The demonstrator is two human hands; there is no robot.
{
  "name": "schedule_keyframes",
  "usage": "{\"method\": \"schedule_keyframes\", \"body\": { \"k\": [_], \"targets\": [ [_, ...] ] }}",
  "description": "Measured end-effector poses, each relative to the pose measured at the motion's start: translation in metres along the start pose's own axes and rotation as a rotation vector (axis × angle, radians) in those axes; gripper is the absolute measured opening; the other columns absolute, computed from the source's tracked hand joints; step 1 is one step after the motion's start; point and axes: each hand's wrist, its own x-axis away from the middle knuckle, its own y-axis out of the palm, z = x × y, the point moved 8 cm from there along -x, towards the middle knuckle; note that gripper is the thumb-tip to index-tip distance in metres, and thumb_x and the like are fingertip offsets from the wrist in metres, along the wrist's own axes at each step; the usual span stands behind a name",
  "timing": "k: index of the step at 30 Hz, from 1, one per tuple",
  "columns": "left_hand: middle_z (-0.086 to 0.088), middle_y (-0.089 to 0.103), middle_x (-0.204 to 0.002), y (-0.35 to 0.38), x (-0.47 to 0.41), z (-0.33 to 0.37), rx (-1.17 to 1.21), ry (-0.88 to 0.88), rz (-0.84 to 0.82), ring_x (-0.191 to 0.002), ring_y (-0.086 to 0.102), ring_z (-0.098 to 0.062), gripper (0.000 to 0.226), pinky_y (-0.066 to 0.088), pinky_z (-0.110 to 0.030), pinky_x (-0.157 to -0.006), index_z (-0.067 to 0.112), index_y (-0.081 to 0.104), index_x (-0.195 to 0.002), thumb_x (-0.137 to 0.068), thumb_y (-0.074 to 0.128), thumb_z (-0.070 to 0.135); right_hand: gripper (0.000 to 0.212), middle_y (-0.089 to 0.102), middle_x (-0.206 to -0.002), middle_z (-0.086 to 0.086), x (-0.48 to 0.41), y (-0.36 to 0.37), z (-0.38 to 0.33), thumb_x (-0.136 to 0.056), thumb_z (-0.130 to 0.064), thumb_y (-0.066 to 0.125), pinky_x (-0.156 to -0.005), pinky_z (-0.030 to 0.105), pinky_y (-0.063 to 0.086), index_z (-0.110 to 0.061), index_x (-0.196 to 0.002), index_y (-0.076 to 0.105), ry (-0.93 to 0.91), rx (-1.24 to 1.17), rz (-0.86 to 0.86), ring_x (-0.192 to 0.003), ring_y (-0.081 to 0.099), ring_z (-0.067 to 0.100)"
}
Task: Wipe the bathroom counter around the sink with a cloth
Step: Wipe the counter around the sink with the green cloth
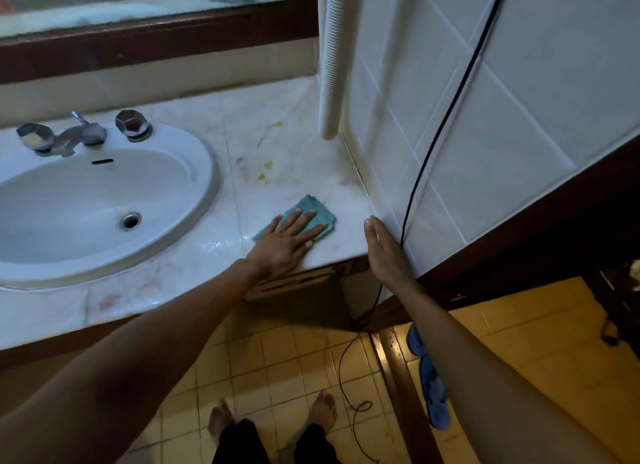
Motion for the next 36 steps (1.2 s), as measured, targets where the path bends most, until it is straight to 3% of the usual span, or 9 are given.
{"method": "schedule_keyframes", "body": {
  "k": [5,10,13,17,22,26,32,34,36],
  "targets": [
    [0.003,0.002,-0.17,0.005,-0.026,0.034,0.127,-0.284,0.124,-0.157,-0.004,-0.026,0.053,-0.004,-0.05,-0.124,0.039,0.014,-0.16,-0.107,0.021,0.044,0.053,0.046,-0.149,0.004,0.0,-0.001,-0.006,-0.104,-0.048,0.029,-0.1,0.021,0.027,-0.016,-0.145,0.043,0.016,-0.084,0.072,-0.136,0.042,0.019],
    [0.011,-0.002,-0.168,0.019,0.031,0.046,0.023,0.068,0.028,-0.156,-0.01,-0.016,0.051,-0.006,-0.044,-0.125,0.046,0.01,-0.158,-0.108,0.018,0.045,0.056,0.051,-0.144,0.007,-0.007,0.005,-0.016,-0.103,-0.052,0.025,-0.096,0.025,0.03,-0.017,-0.141,0.047,0.034,-0.085,0.126,-0.132,0.046,0.024],
    [0.013,-0.004,-0.168,0.014,0.058,0.002,0.001,0.099,0.008,-0.155,-0.013,-0.013,0.053,-0.007,-0.041,-0.125,0.048,0.009,-0.158,-0.105,0.008,0.051,0.061,0.05,-0.144,0.008,-0.018,0.008,-0.016,-0.102,-0.054,0.025,-0.104,0.032,0.034,-0.014,-0.142,0.046,0.031,-0.042,0.142,-0.133,0.045,0.025],
    [0.01,0.001,-0.169,-0.012,0.036,-0.06,0.011,-0.113,0.055,-0.156,-0.006,-0.016,0.057,0.006,-0.051,-0.125,0.049,0.008,-0.157,-0.101,0.003,0.054,0.064,0.042,-0.152,0.008,-0.032,0.019,-0.02,-0.101,-0.055,0.024,-0.115,0.041,0.03,-0.013,-0.146,0.04,0.026,0.077,0.15,-0.14,0.037,0.025],
    [0.005,0.004,-0.17,-0.01,0.039,-0.056,0.086,-0.247,0.136,-0.157,-0.002,-0.021,0.059,0.0,-0.047,-0.126,0.04,0.012,-0.16,-0.102,0.008,0.049,0.065,0.023,-0.162,0.009,-0.047,0.043,-0.029,-0.101,-0.055,0.022,-0.121,0.044,0.017,-0.014,-0.15,0.035,0.054,0.174,0.163,-0.15,0.015,0.022],
    [0.01,0.001,-0.169,-0.009,0.061,-0.071,0.145,-0.193,0.164,-0.156,-0.006,-0.015,0.052,-0.003,-0.045,-0.126,0.045,0.01,-0.159,-0.107,0.013,0.047,0.062,0.021,-0.162,0.012,-0.067,0.052,-0.044,-0.103,-0.051,0.023,-0.121,0.044,0.015,-0.012,-0.15,0.035,0.045,0.239,0.16,-0.15,0.015,0.024],
    [-0.003,0.005,-0.17,-0.04,-0.01,-0.128,0.289,-0.691,0.349,-0.157,-0.002,-0.026,0.053,-0.005,-0.05,-0.124,0.033,0.018,-0.161,-0.108,0.022,0.037,0.061,0.024,-0.161,0.014,-0.109,0.055,-0.059,-0.103,-0.048,0.027,-0.122,0.043,0.015,-0.009,-0.149,0.036,0.024,0.277,0.181,-0.15,0.016,0.024],
    [-0.006,0.003,-0.17,-0.049,-0.052,-0.132,0.327,-0.73,0.354,-0.156,-0.002,-0.03,0.055,-0.004,-0.053,-0.123,0.029,0.016,-0.161,-0.108,0.025,0.036,0.06,0.024,-0.161,0.014,-0.117,0.055,-0.06,-0.103,-0.047,0.029,-0.122,0.042,0.015,-0.009,-0.148,0.037,0.02,0.297,0.182,-0.15,0.016,0.024],
    [-0.008,0.003,-0.17,-0.055,-0.091,-0.123,0.315,-0.645,0.343,-0.156,-0.001,-0.032,0.056,-0.004,-0.054,-0.123,0.027,0.016,-0.161,-0.108,0.026,0.036,0.058,0.024,-0.16,0.016,-0.123,0.054,-0.062,-0.103,-0.045,0.031,-0.122,0.041,0.015,-0.007,-0.147,0.039,-0.003,0.352,0.202,-0.15,0.017,0.026]
  ]
}}
